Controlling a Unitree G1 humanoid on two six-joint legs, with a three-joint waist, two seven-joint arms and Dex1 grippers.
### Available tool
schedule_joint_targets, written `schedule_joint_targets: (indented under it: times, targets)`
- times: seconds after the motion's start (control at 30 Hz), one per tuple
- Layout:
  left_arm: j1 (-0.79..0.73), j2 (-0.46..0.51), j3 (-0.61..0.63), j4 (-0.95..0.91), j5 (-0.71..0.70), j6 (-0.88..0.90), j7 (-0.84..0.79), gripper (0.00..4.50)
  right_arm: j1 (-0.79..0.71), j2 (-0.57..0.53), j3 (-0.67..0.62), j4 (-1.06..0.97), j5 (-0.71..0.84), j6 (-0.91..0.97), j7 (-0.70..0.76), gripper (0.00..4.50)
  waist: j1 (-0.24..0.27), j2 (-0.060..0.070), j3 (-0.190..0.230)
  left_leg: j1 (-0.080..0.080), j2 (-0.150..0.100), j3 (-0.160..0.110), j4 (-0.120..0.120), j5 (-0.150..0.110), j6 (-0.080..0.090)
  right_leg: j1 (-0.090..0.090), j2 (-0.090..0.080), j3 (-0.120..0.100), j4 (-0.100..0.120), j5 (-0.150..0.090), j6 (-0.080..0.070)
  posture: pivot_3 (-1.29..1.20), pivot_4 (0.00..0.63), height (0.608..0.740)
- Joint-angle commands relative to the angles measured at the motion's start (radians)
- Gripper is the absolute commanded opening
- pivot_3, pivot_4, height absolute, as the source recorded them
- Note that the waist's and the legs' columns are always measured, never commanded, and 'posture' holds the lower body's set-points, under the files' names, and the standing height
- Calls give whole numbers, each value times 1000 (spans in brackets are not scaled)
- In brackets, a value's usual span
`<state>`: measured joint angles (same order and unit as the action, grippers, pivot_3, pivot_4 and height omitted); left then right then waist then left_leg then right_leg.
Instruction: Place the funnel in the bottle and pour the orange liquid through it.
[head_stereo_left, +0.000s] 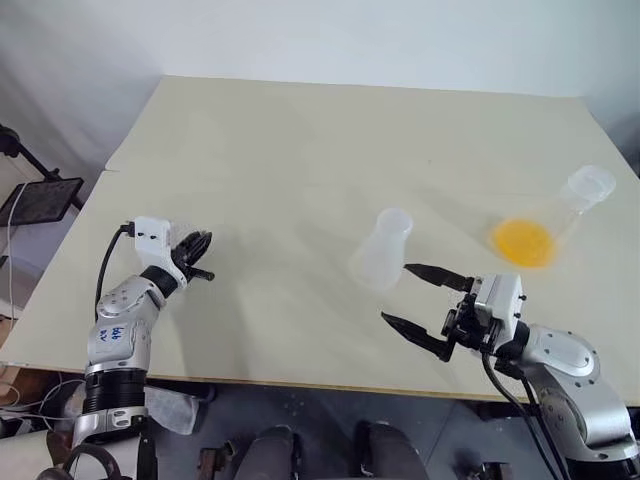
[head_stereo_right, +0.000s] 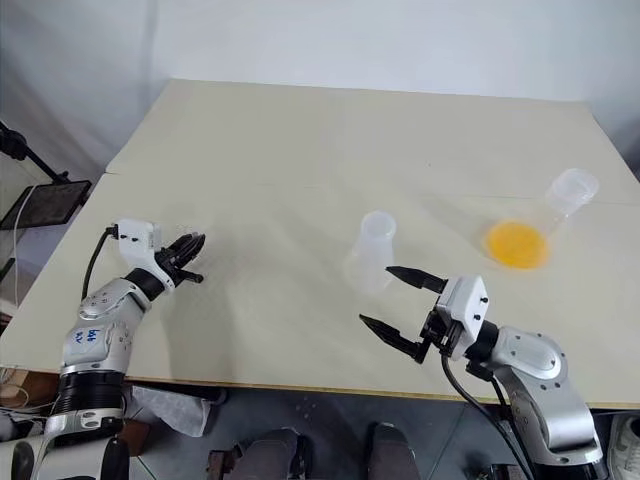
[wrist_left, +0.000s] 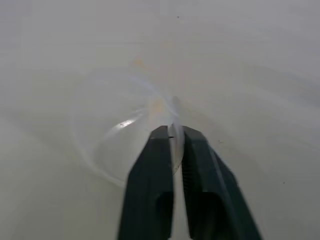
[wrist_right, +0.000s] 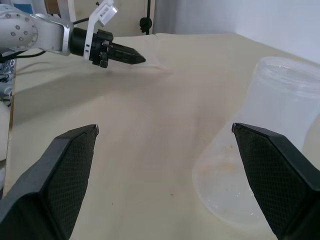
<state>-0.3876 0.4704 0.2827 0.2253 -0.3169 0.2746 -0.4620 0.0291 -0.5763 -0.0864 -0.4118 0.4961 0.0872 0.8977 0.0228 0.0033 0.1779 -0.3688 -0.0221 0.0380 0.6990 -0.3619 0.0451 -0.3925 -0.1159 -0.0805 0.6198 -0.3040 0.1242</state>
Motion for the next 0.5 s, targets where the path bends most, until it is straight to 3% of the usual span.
schedule_joint_targets:
  times: [0.03, 0.3, 0.4, 0.5]
  targets:
    - [-11, 60, 31, -30, -33, -26, -79, 13, 18, -2, -38, -48, 4, -26, -16, 4500, 0, 0, 0, 0, 0, 0, 0, 0, 0, 0, 0, 0, 0, 0, 0, 0, 150, 740]
    - [-43, 189, 0, -49, -55, -83, -304, 13, 91, -8, -90, -81, 2, -34, -41, 4500, 0, 0, 0, 0, 0, -1, 0, 0, 0, 0, 0, 0, -1, 0, 0, 0, 150, 740]
    - [-157, 255, -81, -47, -42, -163, -501, 13, 143, -9, -120, -107, 2, -35, -58, 4500, 6, -1, 0, -1, 0, -1, 0, 0, 0, 1, 0, 0, -1, 0, 0, 0, 150, 740]
    - [-330, 253, -159, 11, -35, -205, -623, 13, 198, -11, -156, -128, 1, -38, -68, 4500, 10, -1, 0, -1, -1, -1, 0, 0, 0, 1, 1, 0, -1, 0, 0, 0, 150, 740]
